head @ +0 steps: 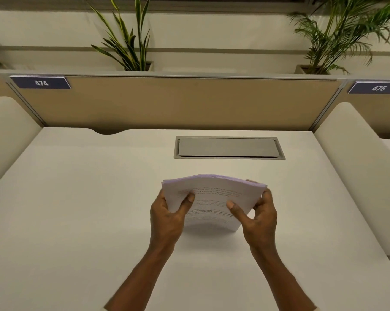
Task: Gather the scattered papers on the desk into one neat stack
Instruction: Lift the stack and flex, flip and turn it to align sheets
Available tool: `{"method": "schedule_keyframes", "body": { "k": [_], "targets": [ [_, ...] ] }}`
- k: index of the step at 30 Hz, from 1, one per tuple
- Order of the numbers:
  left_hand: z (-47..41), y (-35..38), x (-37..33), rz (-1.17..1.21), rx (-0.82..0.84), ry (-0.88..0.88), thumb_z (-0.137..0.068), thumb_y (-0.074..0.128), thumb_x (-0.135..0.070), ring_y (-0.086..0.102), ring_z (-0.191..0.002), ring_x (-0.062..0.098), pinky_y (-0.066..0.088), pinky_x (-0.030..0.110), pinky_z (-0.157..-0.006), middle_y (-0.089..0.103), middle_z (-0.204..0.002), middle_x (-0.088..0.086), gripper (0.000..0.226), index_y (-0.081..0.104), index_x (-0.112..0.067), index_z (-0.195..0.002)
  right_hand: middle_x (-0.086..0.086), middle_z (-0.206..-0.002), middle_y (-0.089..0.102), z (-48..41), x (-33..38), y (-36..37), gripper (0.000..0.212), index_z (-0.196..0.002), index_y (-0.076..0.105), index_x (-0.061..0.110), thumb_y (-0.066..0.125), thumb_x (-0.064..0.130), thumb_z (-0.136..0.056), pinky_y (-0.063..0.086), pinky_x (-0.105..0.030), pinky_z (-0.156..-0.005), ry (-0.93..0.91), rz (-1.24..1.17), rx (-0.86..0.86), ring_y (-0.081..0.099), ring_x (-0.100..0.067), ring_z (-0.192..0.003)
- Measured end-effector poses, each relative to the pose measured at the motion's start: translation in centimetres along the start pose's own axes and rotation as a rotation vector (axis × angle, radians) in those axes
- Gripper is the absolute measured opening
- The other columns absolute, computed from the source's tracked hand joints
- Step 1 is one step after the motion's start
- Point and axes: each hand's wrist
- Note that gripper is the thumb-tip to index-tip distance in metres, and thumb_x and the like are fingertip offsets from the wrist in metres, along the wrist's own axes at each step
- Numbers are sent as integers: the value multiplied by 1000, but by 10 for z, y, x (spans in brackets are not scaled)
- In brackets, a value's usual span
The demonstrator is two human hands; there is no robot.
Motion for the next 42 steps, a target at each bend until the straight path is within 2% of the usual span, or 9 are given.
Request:
{"method": "schedule_keyframes", "body": {
  "k": [2,5,8,12,17,24,31,35,42],
  "targets": [
    [0,0,14,-52,32,-31,-92,85,-24,77,-102,9,60,14,-76,83,-104,-17,25,75,-39,-110,15,-100,82,0,-15,0,47,-104,72,44,93,7,-83,64,-36,-84,89,24,0,77,-21,-100],
    [-1,4,20,-79,15,-42,-97,78,-15,75,-103,7,59,12,-77,81,-106,-20,29,72,-37,-116,20,-87,82,1,-23,2,48,-88,77,49,84,1,-91,58,-34,-79,125,26,-35,77,-13,-86],
    [-2,6,14,-41,5,-31,-92,80,-24,74,-103,2,60,13,-79,79,-107,-21,33,69,-42,-118,22,-91,82,-1,-20,1,50,-91,78,52,83,2,-93,58,-32,-80,108,3,-47,75,-1,-84],
    [-3,2,11,-10,11,22,-77,90,-31,71,-111,3,60,15,-83,78,-113,-15,55,61,-31,-124,16,-99,82,-3,-15,1,53,-100,75,49,94,4,-80,62,-33,-84,79,-27,-37,76,-6,-94],
    [-8,2,9,-18,85,18,-80,84,-27,71,-113,14,61,22,-85,78,-115,-10,50,62,-30,-125,12,-123,76,-6,-6,0,53,-121,68,40,91,15,-81,62,-28,-91,-2,-88,-16,70,-13,-116],
    [-9,26,-5,-110,-24,41,-105,65,-20,70,-105,-1,61,15,-72,73,-116,-17,33,55,-42,-128,35,-100,75,-12,11,22,40,-112,62,52,74,15,-103,61,-13,-72,14,-34,-5,73,1,-99],
    [-9,17,6,-148,-50,-19,-101,67,-11,64,-99,-16,55,5,-69,70,-113,-18,31,51,-25,-123,29,-103,77,-8,2,17,47,-113,65,47,84,9,-94,62,-16,-78,40,-37,-6,73,4,-99],
    [-8,20,11,-205,-57,-44,-112,52,-18,66,-97,-6,52,15,-71,65,-112,-21,12,46,-24,-121,25,-99,82,-7,-5,21,43,-104,73,47,79,6,-97,60,-32,-87,110,-84,-10,76,1,-95],
    [-3,23,12,-230,-33,-37,-114,46,-21,65,-111,16,56,25,-81,65,-123,-4,12,38,-29,-119,25,-98,82,-11,-8,20,45,-101,76,51,80,7,-96,60,-21,-80,115,-80,21,77,0,-94]
  ]
}}
Point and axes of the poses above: each hand's wrist, its own z-axis away from the middle knuckle, its own y-axis out of the palm, x = y × z
